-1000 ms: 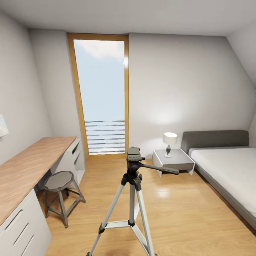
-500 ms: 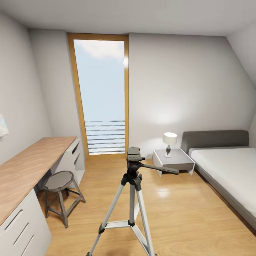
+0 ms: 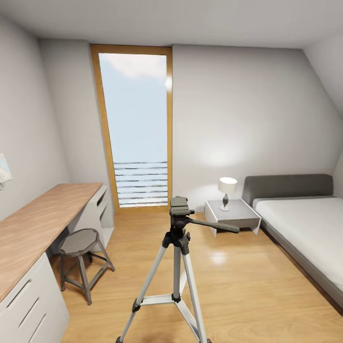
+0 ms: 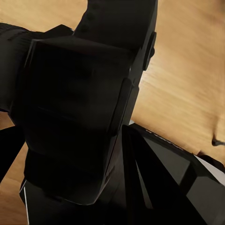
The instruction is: Attach the digital camera to the camera tripod in the bedroom.
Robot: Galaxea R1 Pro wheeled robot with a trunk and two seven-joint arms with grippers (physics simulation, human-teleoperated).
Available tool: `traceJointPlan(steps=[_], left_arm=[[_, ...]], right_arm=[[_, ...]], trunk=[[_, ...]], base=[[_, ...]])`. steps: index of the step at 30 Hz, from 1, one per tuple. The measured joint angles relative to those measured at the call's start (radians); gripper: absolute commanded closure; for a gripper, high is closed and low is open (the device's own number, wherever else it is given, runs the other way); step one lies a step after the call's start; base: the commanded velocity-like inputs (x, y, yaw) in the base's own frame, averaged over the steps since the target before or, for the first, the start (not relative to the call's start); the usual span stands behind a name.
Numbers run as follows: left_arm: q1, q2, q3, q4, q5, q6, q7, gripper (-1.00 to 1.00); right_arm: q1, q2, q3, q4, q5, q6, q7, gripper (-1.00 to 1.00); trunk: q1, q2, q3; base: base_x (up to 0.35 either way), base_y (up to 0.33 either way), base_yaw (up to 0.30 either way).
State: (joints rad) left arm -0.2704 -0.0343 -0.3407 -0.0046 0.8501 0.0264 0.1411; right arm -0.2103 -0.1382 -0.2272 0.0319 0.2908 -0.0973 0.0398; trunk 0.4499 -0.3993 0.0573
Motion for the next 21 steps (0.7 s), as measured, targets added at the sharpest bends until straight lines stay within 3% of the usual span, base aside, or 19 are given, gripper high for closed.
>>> traceJointPlan(steps=[10,21], left_arm=[[0.0,-0.001,0.001,0.0,-0.002,0.0,0.0,1.0],[0.0,-0.001,0.001,0.0,-0.002,0.0,0.0,1.0]], right_arm=[[0.0,0.003,0.001,-0.001,0.002,0.0,0.0,-1.0],[0.0,0.004,0.002,-0.001,0.006,-0.01,-0.001,-1.0]], trunk=[[0.0,0.0,0.0],[0.0,0.0,0.0]], base=[[-0.267,0.0,0.0],[-0.044,0.0,0.0]])
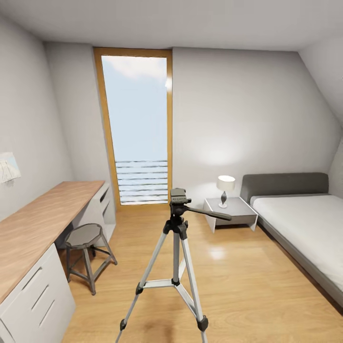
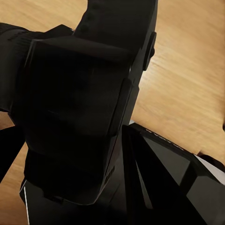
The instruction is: Attach the digital camera to the camera tripod in the bedroom.
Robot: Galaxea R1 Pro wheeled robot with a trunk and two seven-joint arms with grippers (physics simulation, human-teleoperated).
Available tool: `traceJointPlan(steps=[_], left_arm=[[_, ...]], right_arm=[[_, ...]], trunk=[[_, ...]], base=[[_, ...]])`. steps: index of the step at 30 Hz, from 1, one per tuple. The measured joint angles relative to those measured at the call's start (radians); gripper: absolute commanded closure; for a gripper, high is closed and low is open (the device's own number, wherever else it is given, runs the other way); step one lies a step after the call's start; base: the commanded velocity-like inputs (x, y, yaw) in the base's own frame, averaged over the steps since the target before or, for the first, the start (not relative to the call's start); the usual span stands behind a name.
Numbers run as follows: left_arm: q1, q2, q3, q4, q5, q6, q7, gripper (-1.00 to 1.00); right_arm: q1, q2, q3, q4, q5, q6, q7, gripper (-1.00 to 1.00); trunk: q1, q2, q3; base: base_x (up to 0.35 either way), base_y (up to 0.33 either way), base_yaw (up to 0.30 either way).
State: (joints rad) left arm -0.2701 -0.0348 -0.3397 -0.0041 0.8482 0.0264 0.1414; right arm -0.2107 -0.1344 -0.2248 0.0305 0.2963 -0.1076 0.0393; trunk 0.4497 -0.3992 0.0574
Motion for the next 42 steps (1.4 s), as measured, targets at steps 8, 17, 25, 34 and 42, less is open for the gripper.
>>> traceJointPlan(steps=[8,17,25,34,42], left_arm=[[0.0,0.001,0.0,0.0,0.0,0.0,0.0,1.0],[-0.001,0.001,0.0,0.0,0.002,0.0,0.0,1.0],[0.0,0.001,0.0,-0.001,-0.001,0.0,0.0,1.0],[0.0,0.001,0.0,-0.001,0.001,0.0,0.0,1.0],[0.0,0.001,0.0,-0.001,0.01,0.0,0.0,1.0]], right_arm=[[0.0,0.0,0.002,0.0,0.002,-0.005,-0.001,-1.0],[0.0,0.001,0.005,-0.004,0.011,-0.004,0.0,-1.0],[0.0,0.001,0.008,-0.011,0.014,-0.006,-0.001,-1.0],[0.0,-0.003,0.01,-0.014,0.018,-0.002,0.004,-1.0],[-0.001,-0.005,0.009,-0.019,0.055,0.001,0.015,-1.0]], trunk=[[0.0,0.0,0.0],[0.0,0.0,0.0],[0.0,0.0,0.0],[0.0,0.0,0.0],[0.0,0.0,0.0]], base=[[-0.024,-0.004,0.0],[-0.11,-0.05,0.0],[-0.01,-0.005,0.0],[-0.001,0.0,0.0],[0.0,0.0,0.0]])
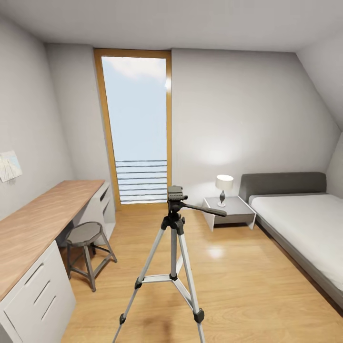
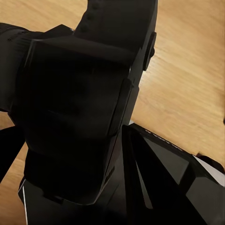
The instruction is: Attach the digital camera to the camera tripod in the bedroom.
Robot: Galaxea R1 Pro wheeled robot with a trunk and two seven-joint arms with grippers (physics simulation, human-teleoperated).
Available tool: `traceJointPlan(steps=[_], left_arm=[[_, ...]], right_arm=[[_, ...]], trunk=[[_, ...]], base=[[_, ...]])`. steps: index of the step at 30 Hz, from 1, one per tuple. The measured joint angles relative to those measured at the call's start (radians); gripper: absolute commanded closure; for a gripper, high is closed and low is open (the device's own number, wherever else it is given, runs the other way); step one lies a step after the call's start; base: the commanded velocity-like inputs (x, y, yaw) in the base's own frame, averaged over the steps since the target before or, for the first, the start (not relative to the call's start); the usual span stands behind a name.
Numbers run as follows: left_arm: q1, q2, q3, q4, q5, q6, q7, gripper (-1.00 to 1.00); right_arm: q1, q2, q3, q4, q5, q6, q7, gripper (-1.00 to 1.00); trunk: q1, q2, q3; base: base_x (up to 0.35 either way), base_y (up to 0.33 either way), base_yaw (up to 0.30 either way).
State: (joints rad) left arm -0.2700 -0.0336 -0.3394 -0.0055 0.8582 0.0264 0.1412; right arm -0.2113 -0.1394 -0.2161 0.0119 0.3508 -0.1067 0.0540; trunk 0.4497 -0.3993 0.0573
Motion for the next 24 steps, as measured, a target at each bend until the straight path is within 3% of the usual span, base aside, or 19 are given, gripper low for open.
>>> traceJointPlan(steps=[4,12,24], left_arm=[[0.0,0.0,0.0,0.0,0.001,0.0,0.0,1.0],[0.0,0.0,0.001,-0.001,0.002,0.0,0.0,1.0],[0.0,0.001,0.0,-0.001,-0.012,0.0,0.0,1.0]], right_arm=[[0.0,0.002,-0.001,-0.005,0.025,-0.002,0.0,-1.0],[0.0,0.007,-0.002,-0.077,0.036,0.002,-0.009,-1.0],[0.0,0.008,-0.001,-0.143,0.036,0.005,0.001,-1.0]], trunk=[[0.0,0.0,0.0],[0.0,0.0,0.0],[0.0,0.0,0.0]], base=[[0.0,0.0,0.0],[0.01,-0.007,0.0],[0.169,-0.125,0.0]])
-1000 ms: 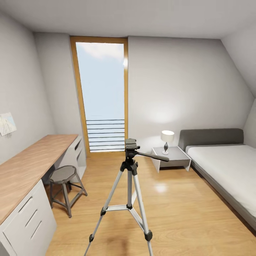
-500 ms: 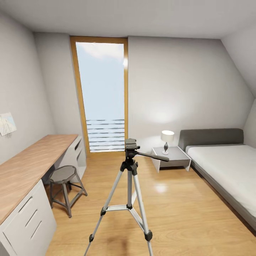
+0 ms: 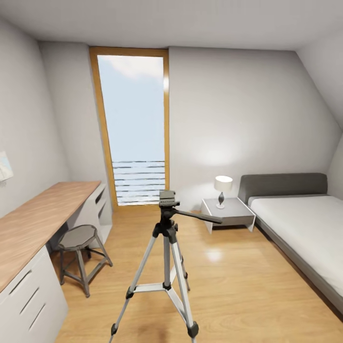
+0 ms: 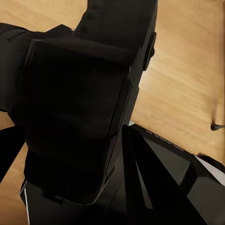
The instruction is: Attach the digital camera to the camera tripod in the bedroom.
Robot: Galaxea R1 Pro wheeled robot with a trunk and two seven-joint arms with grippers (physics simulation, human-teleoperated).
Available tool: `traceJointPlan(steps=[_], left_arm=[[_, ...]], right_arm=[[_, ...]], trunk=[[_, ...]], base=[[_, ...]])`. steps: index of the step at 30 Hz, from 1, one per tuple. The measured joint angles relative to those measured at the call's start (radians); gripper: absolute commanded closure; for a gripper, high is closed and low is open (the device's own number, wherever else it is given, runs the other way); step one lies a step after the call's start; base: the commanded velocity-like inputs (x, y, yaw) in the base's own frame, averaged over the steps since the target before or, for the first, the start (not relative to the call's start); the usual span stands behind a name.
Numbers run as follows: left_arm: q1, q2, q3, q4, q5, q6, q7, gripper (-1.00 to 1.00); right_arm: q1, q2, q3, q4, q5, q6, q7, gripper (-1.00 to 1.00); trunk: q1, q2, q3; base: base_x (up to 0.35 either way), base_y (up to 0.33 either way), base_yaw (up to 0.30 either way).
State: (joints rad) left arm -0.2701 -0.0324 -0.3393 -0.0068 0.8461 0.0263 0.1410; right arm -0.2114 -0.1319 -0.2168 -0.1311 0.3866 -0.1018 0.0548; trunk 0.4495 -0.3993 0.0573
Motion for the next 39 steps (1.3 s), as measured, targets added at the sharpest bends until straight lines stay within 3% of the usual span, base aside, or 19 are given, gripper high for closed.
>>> traceJointPlan(steps=[21,26,31,34,39], left_arm=[[0.0,0.0,0.0,0.0,0.006,0.0,0.0,1.0],[-0.001,0.0,0.0,0.0,0.001,0.0,0.0,1.0],[0.0,0.0,0.0,0.0,0.001,0.0,0.0,1.0],[-0.001,0.0,0.0,0.0,0.0,0.0,0.0,1.0],[-0.001,-0.001,0.0,0.0,0.001,0.0,0.0,1.0]], right_arm=[[0.0,0.0,-0.002,-0.005,0.002,-0.01,-0.006,-1.0],[0.002,-0.002,-0.001,-0.074,0.0,0.025,0.007,-1.0],[-0.002,-0.001,0.0,-0.237,-0.006,0.162,0.047,-1.0],[-0.068,0.01,-0.006,-0.468,-0.017,0.392,0.179,-1.0],[-0.118,0.012,-0.009,-0.602,-0.018,0.486,0.32,-1.0]], trunk=[[0.0,0.0,0.0],[0.0,0.0,0.0],[0.0,0.0,0.0],[0.0,0.0,0.0],[0.0,0.0,0.0]], base=[[0.009,-0.007,0.0],[0.0,0.0,0.0],[0.0,0.0,0.0],[0.0,0.0,0.0],[0.0,0.0,0.0]])
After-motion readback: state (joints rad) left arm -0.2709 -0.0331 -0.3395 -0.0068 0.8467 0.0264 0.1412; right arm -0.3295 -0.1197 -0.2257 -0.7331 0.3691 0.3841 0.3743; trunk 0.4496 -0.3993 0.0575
